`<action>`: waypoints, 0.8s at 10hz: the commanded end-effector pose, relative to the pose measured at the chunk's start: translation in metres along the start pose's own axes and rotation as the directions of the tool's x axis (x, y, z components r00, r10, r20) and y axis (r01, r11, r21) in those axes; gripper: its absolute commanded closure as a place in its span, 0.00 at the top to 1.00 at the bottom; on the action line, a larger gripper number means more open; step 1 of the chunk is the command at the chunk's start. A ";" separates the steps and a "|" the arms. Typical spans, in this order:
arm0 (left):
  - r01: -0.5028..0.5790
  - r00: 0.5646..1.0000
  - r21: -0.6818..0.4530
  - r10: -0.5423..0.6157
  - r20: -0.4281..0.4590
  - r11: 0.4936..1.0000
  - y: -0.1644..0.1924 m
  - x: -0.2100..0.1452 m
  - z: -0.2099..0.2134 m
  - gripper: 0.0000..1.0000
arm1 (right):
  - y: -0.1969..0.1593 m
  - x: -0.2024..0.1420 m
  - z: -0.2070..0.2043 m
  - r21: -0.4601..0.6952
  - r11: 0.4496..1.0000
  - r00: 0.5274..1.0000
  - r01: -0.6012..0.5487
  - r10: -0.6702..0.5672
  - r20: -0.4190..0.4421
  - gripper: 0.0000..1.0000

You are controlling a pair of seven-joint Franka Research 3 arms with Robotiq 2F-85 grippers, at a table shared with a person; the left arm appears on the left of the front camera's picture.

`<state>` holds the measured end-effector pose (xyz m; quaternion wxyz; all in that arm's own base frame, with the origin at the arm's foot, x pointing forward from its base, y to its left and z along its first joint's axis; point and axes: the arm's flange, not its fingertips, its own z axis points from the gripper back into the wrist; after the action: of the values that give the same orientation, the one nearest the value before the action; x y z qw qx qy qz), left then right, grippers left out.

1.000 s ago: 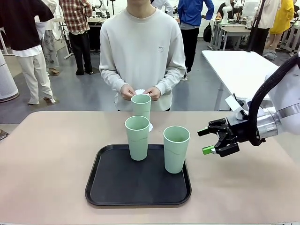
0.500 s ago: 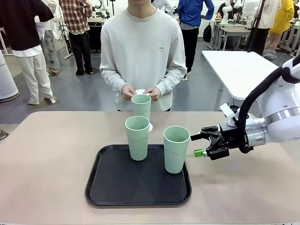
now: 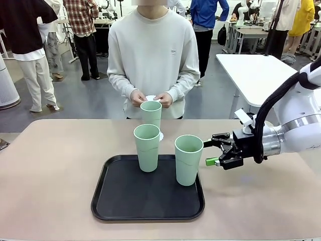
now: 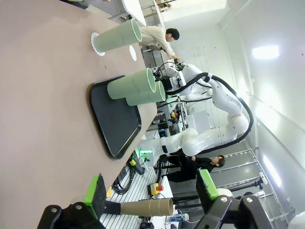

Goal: Place coasters on the table and set cups on them.
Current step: Take one Reusable plastic cup from the Flat Tray and place it on a coaster set by the human.

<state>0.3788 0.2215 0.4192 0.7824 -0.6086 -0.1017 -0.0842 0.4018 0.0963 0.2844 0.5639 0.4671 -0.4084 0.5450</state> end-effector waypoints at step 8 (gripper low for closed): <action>0.003 1.000 0.000 -0.003 0.000 1.000 -0.002 -0.001 0.001 1.00 | 0.000 -0.032 -0.040 0.082 0.993 0.995 -0.082 0.085 -0.045 1.00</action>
<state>0.3788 0.2215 0.4192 0.7824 -0.6086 -0.1017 -0.0843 0.3934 0.1215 0.2532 0.5366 0.4668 -0.3923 0.5833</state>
